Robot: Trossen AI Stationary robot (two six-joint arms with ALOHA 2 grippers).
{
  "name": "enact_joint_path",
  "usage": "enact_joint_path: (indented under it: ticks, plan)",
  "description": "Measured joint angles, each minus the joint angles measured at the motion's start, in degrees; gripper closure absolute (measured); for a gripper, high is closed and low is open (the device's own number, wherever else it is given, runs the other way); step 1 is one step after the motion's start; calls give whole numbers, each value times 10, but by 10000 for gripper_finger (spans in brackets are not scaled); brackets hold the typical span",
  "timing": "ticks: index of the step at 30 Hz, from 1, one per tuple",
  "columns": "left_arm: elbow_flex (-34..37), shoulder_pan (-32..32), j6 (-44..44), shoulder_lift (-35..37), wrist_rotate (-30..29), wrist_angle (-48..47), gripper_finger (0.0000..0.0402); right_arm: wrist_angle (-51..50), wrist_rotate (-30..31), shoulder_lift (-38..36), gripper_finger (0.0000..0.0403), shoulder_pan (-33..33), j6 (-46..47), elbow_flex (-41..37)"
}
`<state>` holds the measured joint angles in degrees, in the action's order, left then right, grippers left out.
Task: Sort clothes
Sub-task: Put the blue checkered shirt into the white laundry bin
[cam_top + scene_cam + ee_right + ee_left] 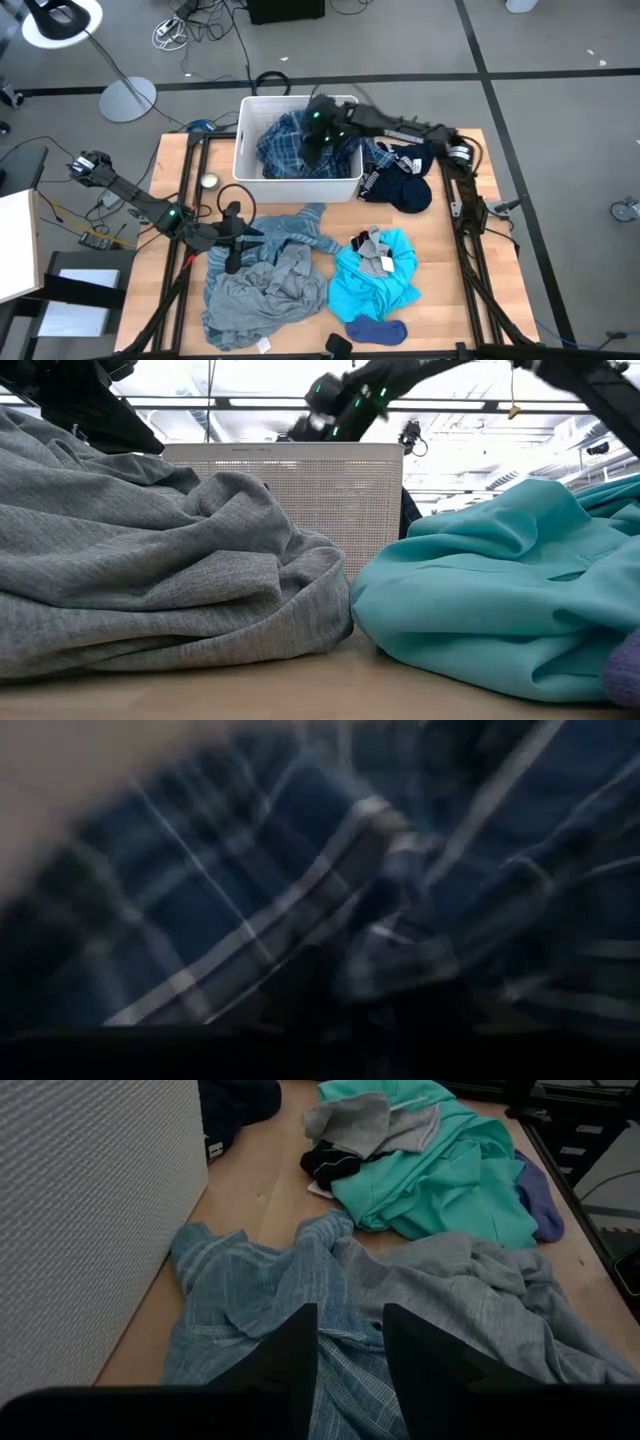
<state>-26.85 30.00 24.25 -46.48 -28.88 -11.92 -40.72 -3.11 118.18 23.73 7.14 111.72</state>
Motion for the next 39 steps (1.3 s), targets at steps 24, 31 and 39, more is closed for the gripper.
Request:
enact_joint_path:
  ticks: [24,31,39]
  plan:
    - [0,0,3,0,2,0,280,-206,202,-425,270,-79,91,-223]
    - [0,0,3,0,4,0,280,-67,237,-584,271,-135,192,-533]
    - [0,0,2,0,4,0,280,258,251,-637,271,-138,180,-819]
